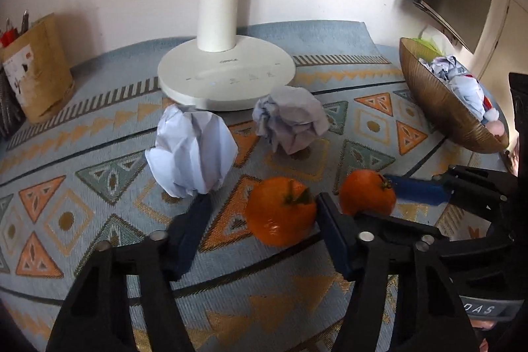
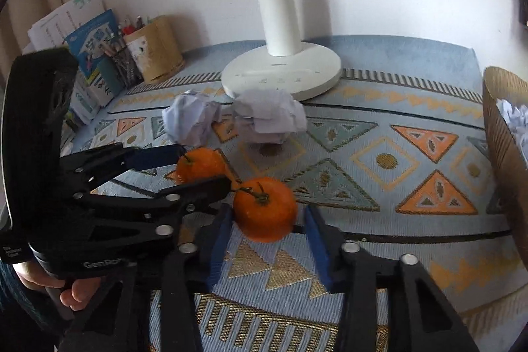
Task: Organize objects
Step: 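Grasp one mandarin orange with the left gripper while the right gripper grasps the other, then carry both oranges into the gold bowl and open both grippers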
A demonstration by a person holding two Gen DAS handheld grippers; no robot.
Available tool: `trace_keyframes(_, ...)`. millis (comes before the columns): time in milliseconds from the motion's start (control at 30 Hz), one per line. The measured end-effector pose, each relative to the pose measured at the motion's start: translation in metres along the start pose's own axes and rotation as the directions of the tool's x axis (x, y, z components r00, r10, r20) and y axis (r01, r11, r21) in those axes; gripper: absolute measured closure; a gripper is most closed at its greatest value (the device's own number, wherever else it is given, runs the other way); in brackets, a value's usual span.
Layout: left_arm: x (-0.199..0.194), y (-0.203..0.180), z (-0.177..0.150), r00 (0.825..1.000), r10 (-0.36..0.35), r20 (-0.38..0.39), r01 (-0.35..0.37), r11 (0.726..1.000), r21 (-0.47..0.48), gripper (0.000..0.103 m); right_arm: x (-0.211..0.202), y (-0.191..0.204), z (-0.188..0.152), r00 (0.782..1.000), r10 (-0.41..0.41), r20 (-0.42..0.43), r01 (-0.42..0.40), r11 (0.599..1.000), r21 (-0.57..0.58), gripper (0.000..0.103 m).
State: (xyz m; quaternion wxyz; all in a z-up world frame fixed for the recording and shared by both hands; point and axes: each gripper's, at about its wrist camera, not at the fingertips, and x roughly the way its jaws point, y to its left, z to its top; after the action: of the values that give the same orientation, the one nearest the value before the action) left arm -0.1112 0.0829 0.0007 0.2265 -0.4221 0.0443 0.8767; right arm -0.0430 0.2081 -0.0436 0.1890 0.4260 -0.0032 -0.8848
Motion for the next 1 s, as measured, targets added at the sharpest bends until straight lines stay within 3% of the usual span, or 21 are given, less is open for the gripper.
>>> trace_keyframes(33, 0.000, -0.003, 0.000, 1.000, -0.013, -0.001, 0.013, 1.000, 0.015, 0.066, -0.001, 0.003, -0.001, 1.000, -0.017, 0.006, 0.017, 1.000, -0.012, 0.065)
trace_keyframes(133, -0.004, -0.011, -0.002, 1.000, 0.017, 0.016, -0.017, 0.999, 0.037, 0.066, -0.007, 0.006, -0.003, 0.998, -0.050, 0.036, 0.051, 0.998, -0.025, 0.065)
trace_keyframes(267, -0.024, -0.018, -0.016, 0.997, -0.080, 0.021, 0.080, 0.996, -0.025, 0.066, -0.029, -0.004, -0.011, 0.996, -0.081, 0.042, 0.082, 0.997, 0.000, 0.065)
trace_keyframes(367, -0.046, -0.032, -0.041, 0.992, -0.118, 0.041, 0.121, 0.990, -0.070, 0.066, -0.067, -0.013, -0.036, 0.994, -0.094, 0.061, 0.094, 0.996, -0.006, 0.065)
trace_keyframes(567, -0.076, -0.081, -0.076, 0.995, -0.032, 0.092, 0.034, 0.999, -0.022, 0.066, -0.107, -0.035, -0.090, 0.992, -0.118, 0.045, 0.113, 0.989, 0.096, 0.065)
trace_keyframes(767, -0.074, -0.088, -0.079, 0.994, -0.033, 0.102, 0.034, 0.999, -0.007, 0.066, -0.106, -0.043, -0.113, 0.996, -0.090, 0.023, 0.087, 0.989, 0.122, 0.065)
trace_keyframes(833, -0.073, -0.083, -0.080, 0.994, -0.054, 0.095, 0.057, 0.998, -0.028, 0.066, -0.106, -0.045, -0.115, 0.997, -0.075, 0.020, 0.072, 0.989, 0.133, 0.060)
trace_keyframes(900, -0.069, -0.080, -0.080, 0.995, -0.060, 0.075, 0.064, 0.996, -0.054, 0.066, -0.106, -0.046, -0.117, 0.997, -0.069, 0.027, 0.064, 0.988, 0.143, 0.047)
trace_keyframes(1000, -0.070, -0.081, -0.081, 0.993, -0.078, 0.083, 0.082, 0.995, -0.050, 0.066, -0.105, -0.046, -0.118, 0.997, -0.069, 0.038, 0.062, 0.986, 0.154, 0.042)
